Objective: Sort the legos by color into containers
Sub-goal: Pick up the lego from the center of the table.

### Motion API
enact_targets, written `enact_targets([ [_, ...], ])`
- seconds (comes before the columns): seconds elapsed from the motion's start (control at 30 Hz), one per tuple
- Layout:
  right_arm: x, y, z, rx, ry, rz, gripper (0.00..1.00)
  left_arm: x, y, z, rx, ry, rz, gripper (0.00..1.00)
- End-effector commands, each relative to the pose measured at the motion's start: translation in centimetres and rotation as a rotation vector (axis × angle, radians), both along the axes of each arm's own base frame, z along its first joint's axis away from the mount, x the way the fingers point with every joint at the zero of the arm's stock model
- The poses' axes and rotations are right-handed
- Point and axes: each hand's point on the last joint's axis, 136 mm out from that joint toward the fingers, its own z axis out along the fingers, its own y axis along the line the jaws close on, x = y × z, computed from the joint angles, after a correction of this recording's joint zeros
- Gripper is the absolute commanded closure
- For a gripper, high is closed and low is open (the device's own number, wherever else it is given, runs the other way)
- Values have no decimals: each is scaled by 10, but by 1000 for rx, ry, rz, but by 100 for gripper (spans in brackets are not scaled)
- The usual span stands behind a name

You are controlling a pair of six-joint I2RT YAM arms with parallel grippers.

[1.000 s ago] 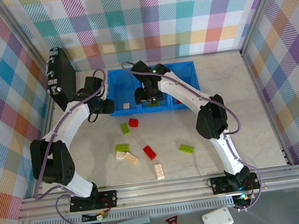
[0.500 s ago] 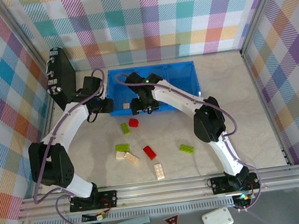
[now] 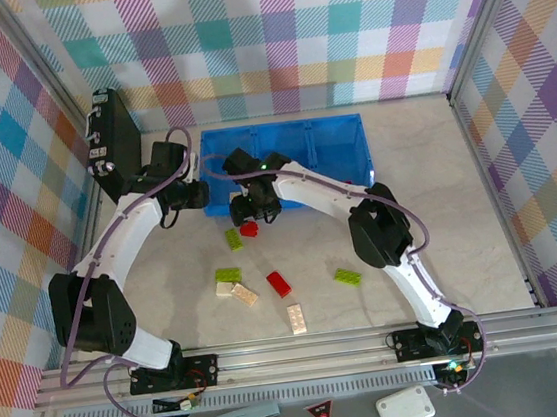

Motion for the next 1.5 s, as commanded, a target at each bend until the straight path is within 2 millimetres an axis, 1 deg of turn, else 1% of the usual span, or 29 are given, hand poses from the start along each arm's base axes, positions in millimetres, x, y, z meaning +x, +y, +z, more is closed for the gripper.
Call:
enact_targets([
  [0.0,-4,10,-12,-17,-79,237,33,-1,10,11,18,-42,16,53],
  [0.2,-5,9,-19,-57,-238,557,36,-2,18,22,36,-93,39,53],
  [0.3,-6,14,-18,-30,-298,668,35,-3,19,29,33,-124,41,53],
  [0.37,-4,17,-18,-28,-337,708,35,-4,19,31,33,-133,40,53],
  [0.6,11,20,-19,-54,-410,752,33,-6,22,34,43,-144,42,53],
  [0.77,12,25,-23,-47,-434,803,33,-6,22,37,42,-151,41,53],
  [0.97,11,26,-33,-40,-414,853,40,-7,20,37,36,-150,36,53],
  [1.3,9,25,-46,-46,-371,845,50,-8,21,40,38,-159,36,53],
  [1.47,10,28,-49,-45,-361,843,51,-9,21,40,39,-158,37,53],
])
